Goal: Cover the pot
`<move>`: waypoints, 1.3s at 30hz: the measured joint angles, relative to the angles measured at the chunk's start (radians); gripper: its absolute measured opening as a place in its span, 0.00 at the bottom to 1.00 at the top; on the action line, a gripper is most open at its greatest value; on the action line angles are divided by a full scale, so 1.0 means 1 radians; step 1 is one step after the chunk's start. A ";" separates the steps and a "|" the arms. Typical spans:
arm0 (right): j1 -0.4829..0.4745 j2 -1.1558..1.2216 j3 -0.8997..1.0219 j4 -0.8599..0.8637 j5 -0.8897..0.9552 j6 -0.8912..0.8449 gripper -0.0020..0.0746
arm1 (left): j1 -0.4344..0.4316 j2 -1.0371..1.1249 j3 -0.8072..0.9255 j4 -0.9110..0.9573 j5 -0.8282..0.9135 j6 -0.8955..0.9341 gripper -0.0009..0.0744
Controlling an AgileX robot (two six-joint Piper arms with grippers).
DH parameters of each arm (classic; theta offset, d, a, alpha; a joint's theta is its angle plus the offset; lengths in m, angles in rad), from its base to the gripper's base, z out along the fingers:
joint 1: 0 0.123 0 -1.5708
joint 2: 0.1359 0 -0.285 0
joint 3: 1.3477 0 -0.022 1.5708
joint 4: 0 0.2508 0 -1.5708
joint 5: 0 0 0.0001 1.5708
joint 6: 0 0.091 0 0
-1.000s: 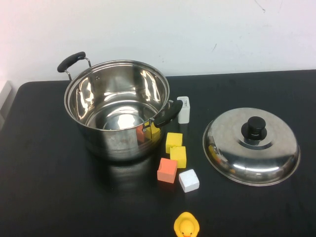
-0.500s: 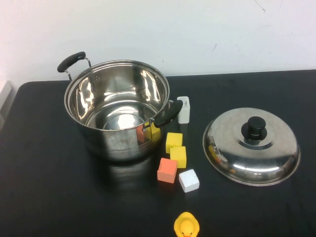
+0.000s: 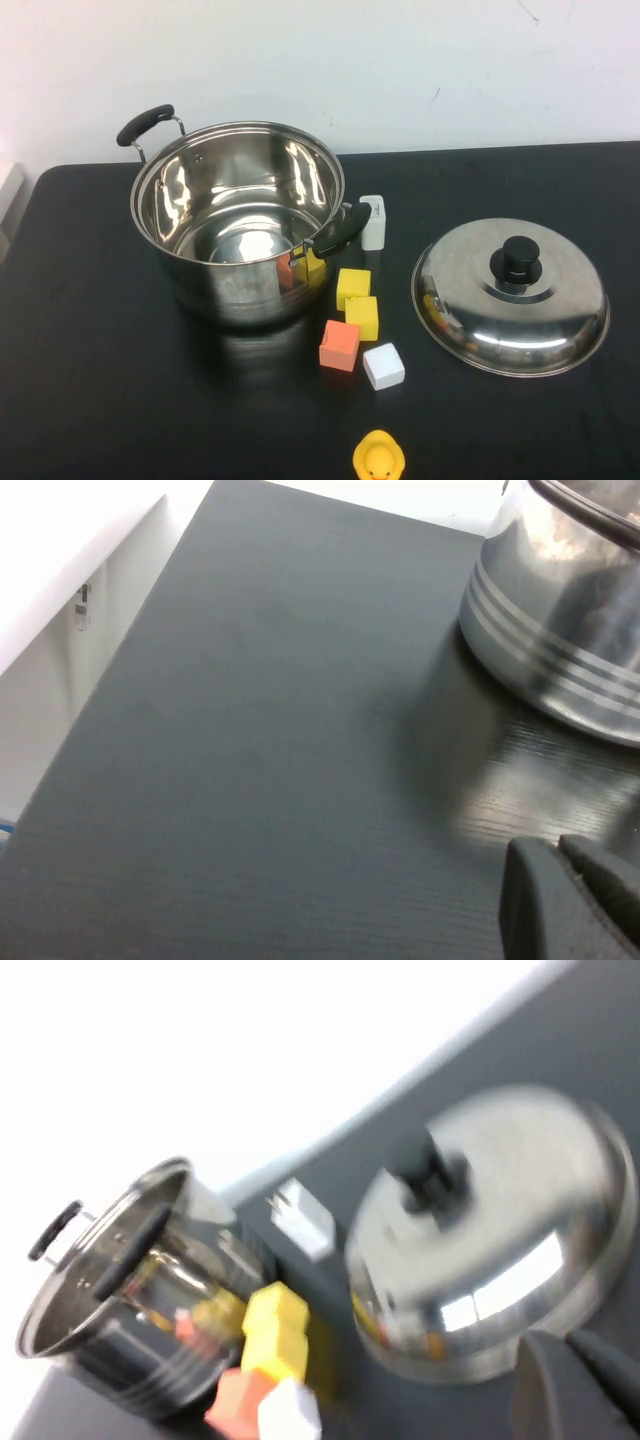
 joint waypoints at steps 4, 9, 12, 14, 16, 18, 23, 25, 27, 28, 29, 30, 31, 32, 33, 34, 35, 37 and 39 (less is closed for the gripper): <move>0.000 0.024 -0.159 0.022 0.002 -0.306 0.02 | 0.000 0.000 0.000 0.000 0.000 0.000 0.01; 0.000 0.205 -0.366 0.031 0.052 -0.576 0.02 | 0.000 0.000 0.000 0.000 0.000 0.004 0.01; 0.000 0.336 -0.460 0.059 0.083 -0.692 0.02 | 0.000 0.000 0.000 0.000 0.000 0.004 0.01; 0.000 0.420 -0.494 0.083 0.088 -0.735 0.02 | 0.000 0.000 0.000 0.000 0.000 0.004 0.01; 0.000 0.490 -0.509 0.099 0.077 -0.762 0.02 | 0.000 0.000 0.000 0.000 0.000 0.002 0.01; 0.000 0.548 -0.513 0.105 0.044 -0.760 0.02 | 0.000 0.000 0.000 0.000 0.000 0.002 0.01; 0.074 0.686 -0.513 0.063 -0.135 -0.650 0.02 | 0.000 0.000 0.000 0.000 0.000 0.002 0.01; 0.163 0.750 -0.513 -0.027 -0.246 -0.566 0.02 | 0.000 0.000 0.000 0.000 0.000 0.002 0.01; 0.258 0.829 -0.513 -0.166 -0.378 -0.445 0.03 | 0.000 0.000 0.000 0.000 0.000 0.002 0.01; 0.291 0.865 -0.513 -0.233 -0.436 -0.403 0.04 | 0.000 0.000 0.000 0.000 0.000 0.002 0.01; 0.325 0.914 -0.513 -0.291 -0.510 -0.356 0.07 | 0.000 0.000 0.000 0.000 0.000 0.002 0.01; 0.351 0.967 -0.513 -0.333 -0.587 -0.328 0.11 | 0.000 0.000 0.000 0.000 0.000 0.002 0.01; 0.365 1.012 -0.513 -0.357 -0.649 -0.311 0.16 | 0.000 0.000 0.000 0.000 0.000 0.002 0.01; 0.375 1.069 -0.513 -0.378 -0.722 -0.287 0.24 | 0.000 0.000 0.000 0.000 0.000 0.002 0.01; 0.380 1.126 -0.513 -0.388 -0.795 -0.260 0.33 | 0.000 0.000 0.000 0.000 0.000 0.002 0.01; 0.382 1.181 -0.513 -0.393 -0.852 -0.235 0.43 | 0.000 0.000 0.000 0.000 0.000 0.002 0.01; 0.386 1.235 -0.513 -0.395 -0.919 -0.202 0.53 | 0.000 0.000 0.000 0.000 0.000 0.002 0.01; 0.386 1.327 -0.513 -0.399 -1.036 -0.142 0.68 | 0.000 0.000 0.000 0.000 0.000 0.002 0.01; 0.386 1.423 -0.515 -0.422 -1.138 -0.093 0.76 | 0.000 0.000 0.000 0.000 0.000 0.002 0.01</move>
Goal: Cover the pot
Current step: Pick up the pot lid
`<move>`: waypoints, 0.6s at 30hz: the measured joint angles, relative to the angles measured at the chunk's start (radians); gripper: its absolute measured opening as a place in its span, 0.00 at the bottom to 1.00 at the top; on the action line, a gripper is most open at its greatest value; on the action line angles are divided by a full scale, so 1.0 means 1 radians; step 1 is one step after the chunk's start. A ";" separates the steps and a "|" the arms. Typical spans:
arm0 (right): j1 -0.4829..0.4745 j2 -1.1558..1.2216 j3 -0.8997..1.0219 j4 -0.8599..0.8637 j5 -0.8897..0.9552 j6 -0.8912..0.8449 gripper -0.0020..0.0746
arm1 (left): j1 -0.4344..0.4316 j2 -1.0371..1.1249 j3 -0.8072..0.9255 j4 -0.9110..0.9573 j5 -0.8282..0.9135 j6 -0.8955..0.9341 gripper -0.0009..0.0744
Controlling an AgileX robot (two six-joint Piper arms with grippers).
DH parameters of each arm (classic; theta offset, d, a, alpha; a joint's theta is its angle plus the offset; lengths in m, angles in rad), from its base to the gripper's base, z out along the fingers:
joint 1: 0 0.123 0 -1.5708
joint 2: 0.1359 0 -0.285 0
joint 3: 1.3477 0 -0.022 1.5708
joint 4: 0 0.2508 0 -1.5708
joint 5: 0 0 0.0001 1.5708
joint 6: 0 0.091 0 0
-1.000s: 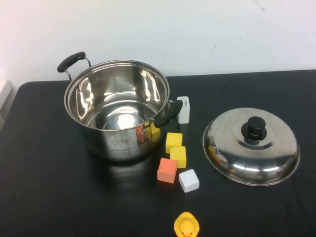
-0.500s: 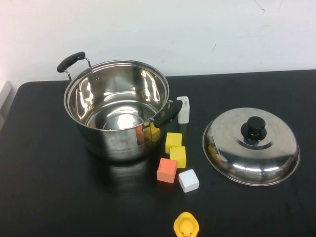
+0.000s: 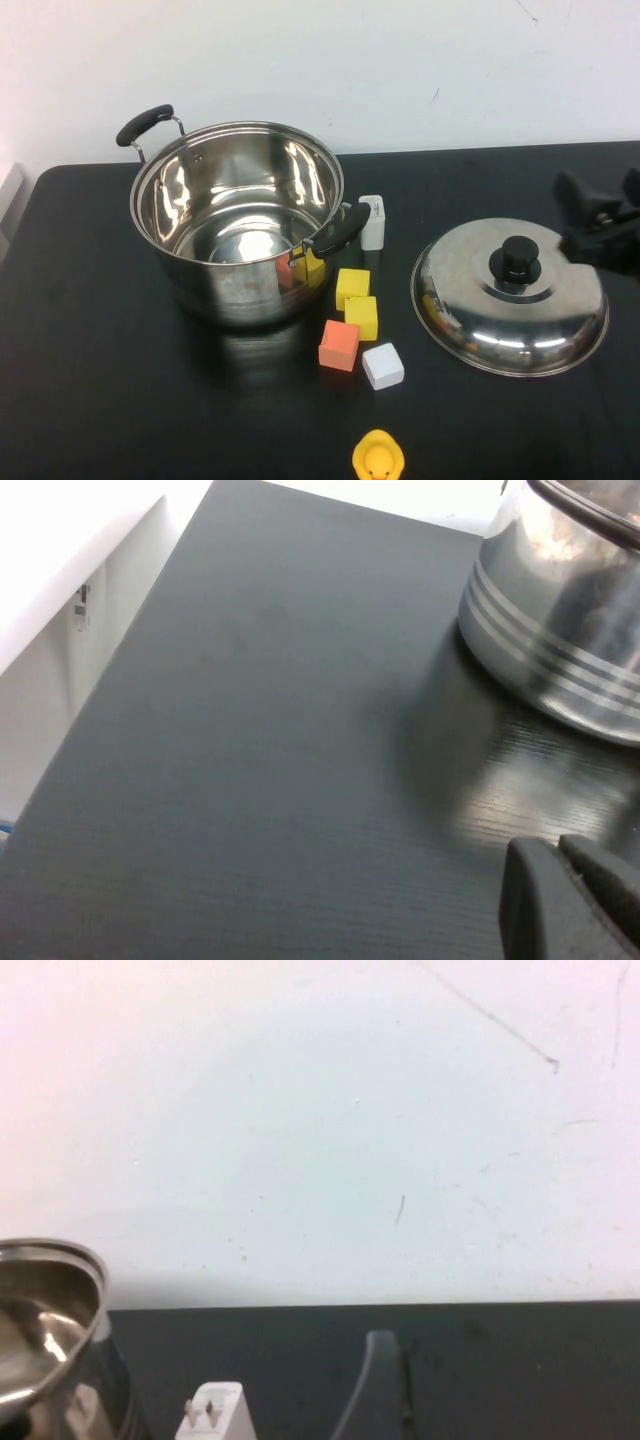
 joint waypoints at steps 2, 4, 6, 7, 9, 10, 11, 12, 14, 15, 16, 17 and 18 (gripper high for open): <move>0.000 0.084 -0.004 -0.028 -0.096 0.023 0.79 | 0.000 0.000 0.000 0.000 0.000 0.000 0.01; 0.000 0.169 -0.007 -0.050 -0.190 0.030 0.79 | 0.000 0.000 0.000 0.000 0.000 0.000 0.01; 0.000 0.242 -0.007 -0.062 -0.267 0.035 0.79 | 0.000 0.000 0.000 0.000 0.000 -0.003 0.01; 0.000 0.267 -0.009 -0.067 -0.284 0.035 0.79 | 0.000 0.000 0.000 0.000 0.000 -0.003 0.01; 0.000 0.325 -0.019 -0.070 -0.297 0.038 0.79 | 0.000 0.000 0.000 0.000 0.000 -0.003 0.01; 0.000 0.346 -0.029 -0.073 -0.303 0.043 0.79 | 0.000 0.000 0.000 0.000 0.000 -0.003 0.01; 0.000 0.370 -0.040 -0.076 -0.305 0.045 0.79 | 0.000 0.000 0.000 0.000 0.000 -0.003 0.01; 0.000 0.389 -0.050 -0.079 -0.307 0.048 0.78 | 0.000 0.000 0.000 0.000 0.000 -0.003 0.01; 0.000 0.435 -0.077 -0.081 -0.309 0.050 0.78 | 0.000 0.000 0.000 0.000 0.000 -0.003 0.01; 0.000 0.458 -0.089 -0.084 -0.309 0.050 0.78 | 0.000 0.000 0.000 0.000 0.000 -0.003 0.01; 0.000 0.481 -0.103 -0.086 -0.309 0.050 0.78 | 0.000 0.000 0.000 0.000 0.000 -0.003 0.01; 0.000 0.503 -0.118 -0.086 -0.309 0.052 0.78 | 0.000 0.000 0.000 0.000 0.000 -0.003 0.01; 0.000 0.520 -0.129 -0.086 -0.309 0.052 0.78 | 0.000 0.000 0.000 0.000 0.000 -0.003 0.01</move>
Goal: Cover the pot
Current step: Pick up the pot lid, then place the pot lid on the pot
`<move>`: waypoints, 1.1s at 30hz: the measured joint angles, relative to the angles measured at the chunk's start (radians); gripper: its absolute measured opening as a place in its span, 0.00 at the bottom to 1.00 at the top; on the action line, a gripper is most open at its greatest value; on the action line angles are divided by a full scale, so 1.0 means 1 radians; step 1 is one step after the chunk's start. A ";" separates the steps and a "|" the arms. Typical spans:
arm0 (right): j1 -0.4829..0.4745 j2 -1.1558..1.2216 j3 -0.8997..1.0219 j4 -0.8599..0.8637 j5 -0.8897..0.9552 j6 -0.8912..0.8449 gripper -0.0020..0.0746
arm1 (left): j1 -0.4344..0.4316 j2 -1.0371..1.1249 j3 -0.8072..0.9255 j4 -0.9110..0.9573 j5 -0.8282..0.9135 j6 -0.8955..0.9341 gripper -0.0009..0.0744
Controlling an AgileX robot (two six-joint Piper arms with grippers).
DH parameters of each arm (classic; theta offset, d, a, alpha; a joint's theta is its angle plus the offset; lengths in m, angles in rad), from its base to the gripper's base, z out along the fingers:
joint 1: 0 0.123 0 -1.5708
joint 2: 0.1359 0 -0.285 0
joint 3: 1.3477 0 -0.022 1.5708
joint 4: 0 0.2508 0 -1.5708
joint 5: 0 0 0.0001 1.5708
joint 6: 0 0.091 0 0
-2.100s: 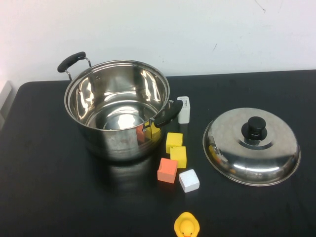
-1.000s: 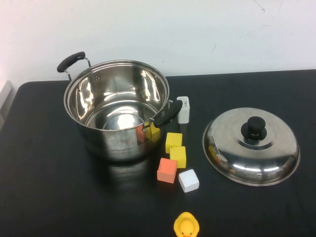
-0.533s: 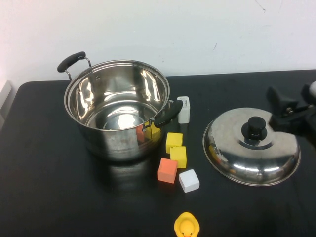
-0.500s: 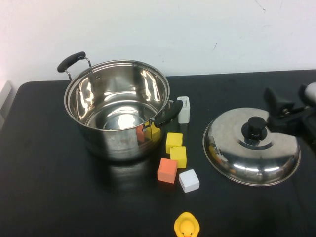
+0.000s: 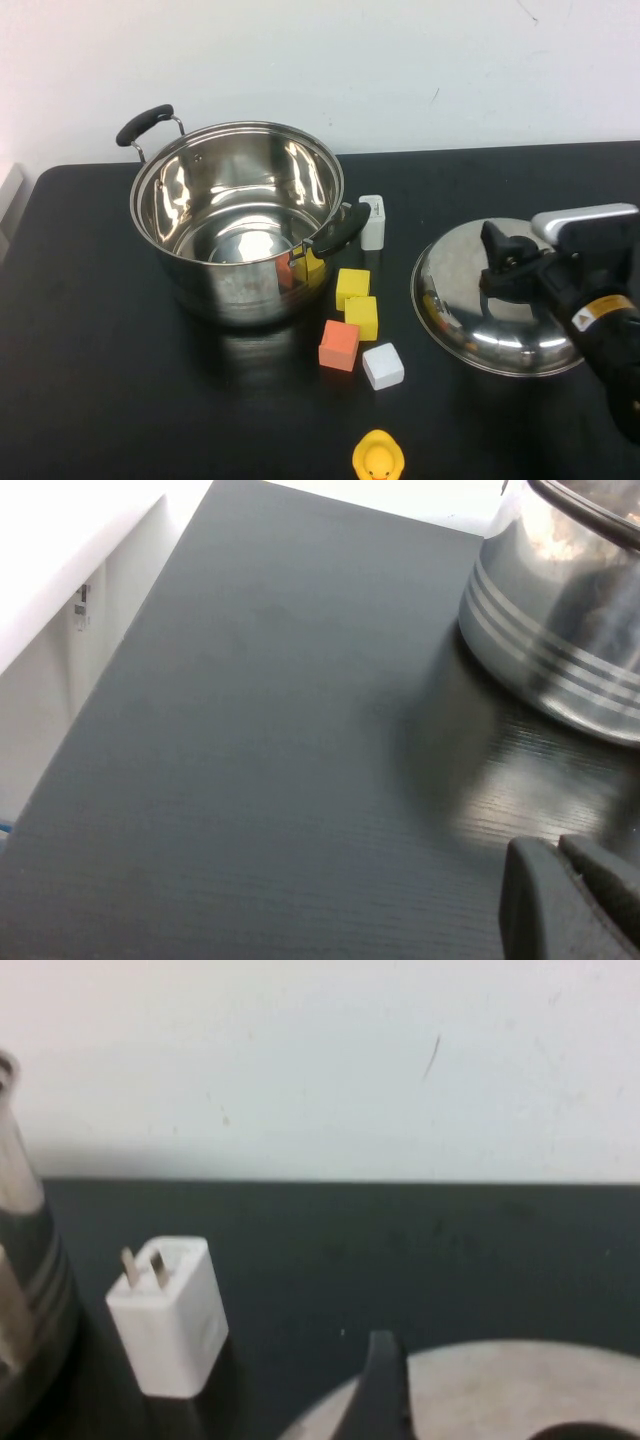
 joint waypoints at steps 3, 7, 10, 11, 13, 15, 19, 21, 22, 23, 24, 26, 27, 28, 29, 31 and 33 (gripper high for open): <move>0.000 0.056 -0.035 -0.002 -0.001 0.000 0.78 | 0.000 0.000 0.000 0.000 0.000 0.000 0.01; 0.001 0.112 -0.056 -0.002 -0.004 -0.029 0.78 | 0.000 0.000 0.000 0.000 0.000 0.000 0.01; 0.001 0.121 -0.056 -0.002 -0.004 -0.035 0.74 | 0.000 0.000 0.000 0.000 0.000 0.000 0.01; 0.001 0.121 -0.058 -0.002 -0.004 -0.035 0.72 | 0.000 0.000 0.000 0.000 0.000 0.000 0.01; 0.001 0.121 -0.058 -0.002 -0.004 -0.035 0.65 | 0.000 0.000 0.000 0.000 0.000 0.000 0.01; 0.001 0.121 -0.058 0.000 -0.004 -0.035 0.55 | 0.000 0.000 0.000 0.000 0.000 0.000 0.01; 0.001 0.121 -0.058 0.000 -0.004 -0.029 0.47 | 0.000 0.000 0.000 0.000 0.000 0.000 0.01; 0.001 0.117 -0.058 0.000 -0.002 -0.029 0.47 | 0.000 0.000 0.000 0.000 0.000 0.000 0.01; 0.001 0.108 -0.054 0.000 0.002 -0.029 0.47 | 0.000 0.000 0.000 0.000 0.000 0.000 0.01; 0.001 0.096 -0.048 0.000 0.005 -0.029 0.47 | 0.000 0.000 0.000 0.000 0.000 0.000 0.01; 0.001 0.075 -0.039 0.000 0.008 -0.029 0.47 | 0.000 0.000 0.000 0.000 0.000 0.000 0.01; 0.001 0.005 -0.019 0.000 0.020 -0.029 0.47 | 0.000 0.000 0.000 0.000 0.000 0.000 0.01; 0.001 -0.045 -0.008 0.000 0.042 -0.029 0.47 | 0.000 0.000 0.000 0.000 0.000 0.000 0.01; 0.001 -0.105 -0.001 0.000 0.085 -0.029 0.47 | 0.000 0.000 0.000 0.000 0.000 0.000 0.01; 0.001 -0.158 0.004 0.000 0.130 -0.029 0.47 | 0.000 0.000 0.000 0.000 0.000 0.002 0.01; 0.001 -0.296 0.004 -0.003 0.286 -0.035 0.47 | 0.000 0.000 0.000 0.000 0.000 0.005 0.01; 0.001 -0.411 -0.026 -0.039 0.463 -0.029 0.47 | 0.000 0.000 0.000 0.000 0.000 0.005 0.01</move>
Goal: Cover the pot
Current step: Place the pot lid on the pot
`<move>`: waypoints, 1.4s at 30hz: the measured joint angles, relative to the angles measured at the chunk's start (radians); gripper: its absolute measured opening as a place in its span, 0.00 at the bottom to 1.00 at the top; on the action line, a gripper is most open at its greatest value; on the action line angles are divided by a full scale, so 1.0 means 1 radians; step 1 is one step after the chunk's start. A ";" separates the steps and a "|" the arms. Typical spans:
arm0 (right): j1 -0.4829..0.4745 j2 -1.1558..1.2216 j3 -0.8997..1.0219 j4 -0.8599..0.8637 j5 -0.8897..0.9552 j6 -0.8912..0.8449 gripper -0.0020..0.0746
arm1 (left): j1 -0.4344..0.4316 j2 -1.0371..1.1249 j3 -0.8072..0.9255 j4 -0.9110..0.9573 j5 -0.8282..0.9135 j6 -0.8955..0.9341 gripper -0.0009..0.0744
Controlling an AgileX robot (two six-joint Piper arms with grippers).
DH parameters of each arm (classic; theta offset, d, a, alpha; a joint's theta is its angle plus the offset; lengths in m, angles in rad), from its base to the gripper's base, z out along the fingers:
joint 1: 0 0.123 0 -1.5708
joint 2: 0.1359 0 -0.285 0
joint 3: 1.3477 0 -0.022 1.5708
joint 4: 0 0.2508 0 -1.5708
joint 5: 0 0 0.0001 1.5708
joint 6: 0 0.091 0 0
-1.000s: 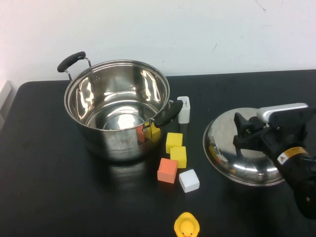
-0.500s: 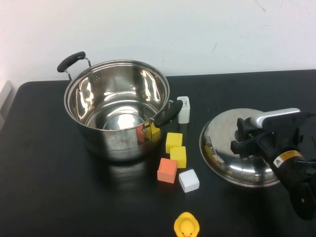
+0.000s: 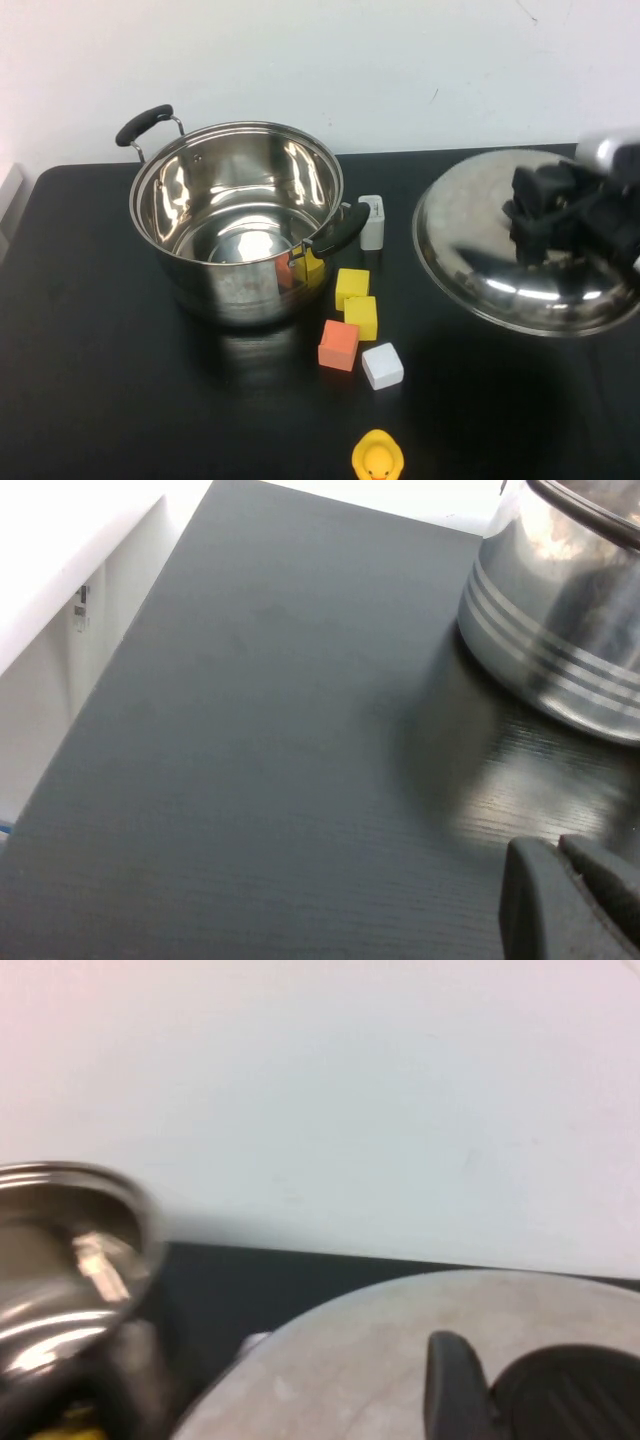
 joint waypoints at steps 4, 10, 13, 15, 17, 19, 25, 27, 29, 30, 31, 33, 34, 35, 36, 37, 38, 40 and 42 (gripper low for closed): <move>0.029 -0.145 -0.158 -0.184 0.372 0.110 0.47 | 0.000 0.000 0.000 0.000 0.000 0.000 0.01; 0.133 -0.085 -0.445 -0.309 0.570 0.205 0.47 | 0.000 0.000 0.000 0.000 0.000 0.000 0.01; 0.176 0.010 -0.565 -0.323 0.626 0.209 0.47 | 0.000 0.000 0.000 0.000 0.000 0.000 0.01; 0.201 0.090 -0.652 -0.327 0.654 0.211 0.47 | 0.000 0.000 0.000 0.000 0.000 0.000 0.01; 0.218 0.165 -0.733 -0.329 0.665 0.211 0.47 | 0.000 0.000 0.000 0.000 0.000 0.000 0.01; 0.230 0.252 -0.816 -0.329 0.672 0.211 0.47 | 0.000 0.000 0.000 0.000 0.000 0.000 0.01; 0.247 0.473 -1.036 -0.331 0.727 0.217 0.47 | 0.000 0.000 0.000 0.000 0.000 0.000 0.01; 0.254 0.520 -1.092 -0.327 0.738 0.221 0.47 | 0.000 0.000 0.000 0.000 0.000 0.000 0.01; 0.267 0.559 -1.143 -0.323 0.741 0.223 0.47 | 0.000 0.000 0.000 0.000 0.000 0.000 0.01; 0.273 0.572 -1.164 -0.320 0.741 0.223 0.47 | 0.000 0.000 0.000 0.000 0.000 0.000 0.01; 0.279 0.585 -1.183 -0.320 0.738 0.223 0.47 | 0.000 0.000 0.000 0.000 0.000 0.000 0.01; 0.289 0.610 -1.209 -0.320 0.712 0.223 0.47 | 0.000 0.000 0.000 0.000 0.000 0.000 0.01; 0.294 0.622 -1.219 -0.320 0.696 0.223 0.47 | 0.000 0.000 0.000 0.000 0.000 0.000 0.01; 0.297 0.633 -1.225 -0.320 0.677 0.223 0.47 | 0.000 0.000 0.000 0.000 0.000 -0.003 0.01; 0.298 0.642 -1.229 -0.320 0.657 0.223 0.47 | 0.000 0.000 0.000 0.000 0.000 -0.005 0.01; 0.299 0.650 -1.229 -0.320 0.648 0.225 0.47 | 0.000 0.000 0.000 0.000 0.000 -0.005 0.01; 0.299 0.659 -1.231 -0.320 0.640 0.231 0.47 | 0.000 0.000 0.000 0.000 0.000 -0.005 0.01; 0.299 0.671 -1.231 -0.320 0.635 0.244 0.47 | 0.000 0.000 0.000 0.000 0.000 -0.005 0.01; 0.299 0.685 -1.231 -0.320 0.631 0.257 0.47 | 0.000 0.000 0.000 0.000 0.000 -0.005 0.01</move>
